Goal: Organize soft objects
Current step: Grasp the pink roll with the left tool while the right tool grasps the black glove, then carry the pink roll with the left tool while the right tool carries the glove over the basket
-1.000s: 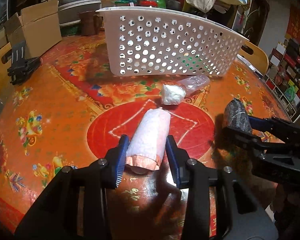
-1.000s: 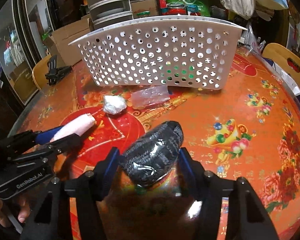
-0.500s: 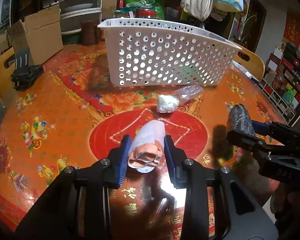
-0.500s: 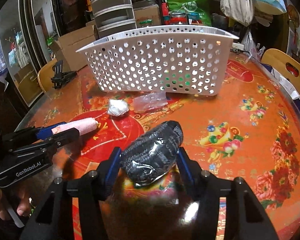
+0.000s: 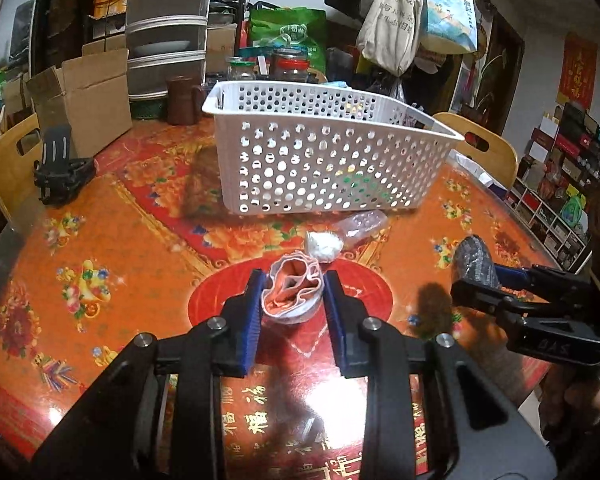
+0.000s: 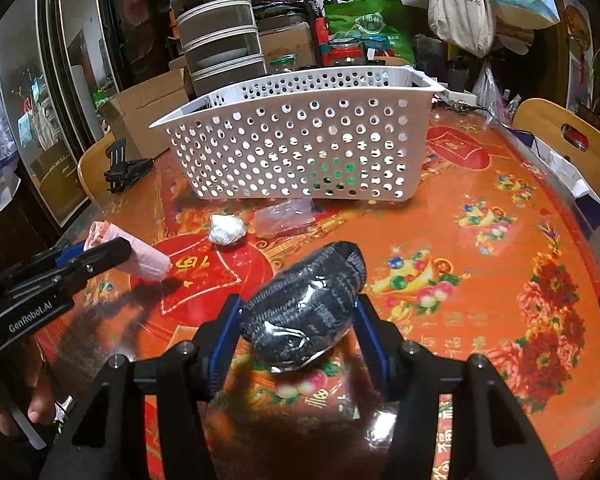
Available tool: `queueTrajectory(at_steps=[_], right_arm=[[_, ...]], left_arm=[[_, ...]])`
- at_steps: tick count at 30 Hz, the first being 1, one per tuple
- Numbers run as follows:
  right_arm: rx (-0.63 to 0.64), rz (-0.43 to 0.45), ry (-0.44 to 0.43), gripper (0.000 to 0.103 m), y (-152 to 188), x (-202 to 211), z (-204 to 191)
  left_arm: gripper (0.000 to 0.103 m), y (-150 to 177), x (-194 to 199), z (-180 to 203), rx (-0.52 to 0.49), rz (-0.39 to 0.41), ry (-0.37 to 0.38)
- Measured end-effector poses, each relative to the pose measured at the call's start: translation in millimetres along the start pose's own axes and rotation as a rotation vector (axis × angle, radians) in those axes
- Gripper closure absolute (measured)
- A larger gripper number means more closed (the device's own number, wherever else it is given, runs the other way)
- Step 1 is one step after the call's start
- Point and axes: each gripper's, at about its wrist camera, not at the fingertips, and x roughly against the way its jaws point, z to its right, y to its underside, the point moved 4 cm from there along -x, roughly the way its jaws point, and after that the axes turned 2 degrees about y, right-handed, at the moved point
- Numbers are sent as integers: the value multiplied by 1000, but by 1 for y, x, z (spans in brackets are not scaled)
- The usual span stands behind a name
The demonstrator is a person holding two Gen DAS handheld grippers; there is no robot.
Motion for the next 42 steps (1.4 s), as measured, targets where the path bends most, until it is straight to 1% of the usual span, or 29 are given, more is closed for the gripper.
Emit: queueTrajectory(at_steps=[6, 14, 23, 29, 33, 37, 40, 42], right_arm=[[5, 18, 1, 48, -6, 9, 4], [36, 60, 20, 48, -27, 28, 8], [83, 112, 43, 48, -68, 57, 12], [122, 134, 56, 48, -105, 67, 9], [144, 132, 67, 48, -130, 64, 7], [156, 105, 74, 48, -155, 49, 7], [160, 69, 73, 48, -177, 32, 8], [163, 37, 91, 48, -193, 15, 11]], left_arm=[[76, -10, 14, 3, -4, 34, 9], [76, -34, 34, 6, -3, 80, 26], [76, -77, 56, 8, -3, 140, 44], [76, -116, 62, 11, -2, 165, 73], [76, -141, 56, 12, -2, 160, 80], [76, -168, 47, 13, -6, 159, 66], [77, -189, 32, 12, 0, 136, 76], [76, -204, 14, 10, 7, 101, 78]])
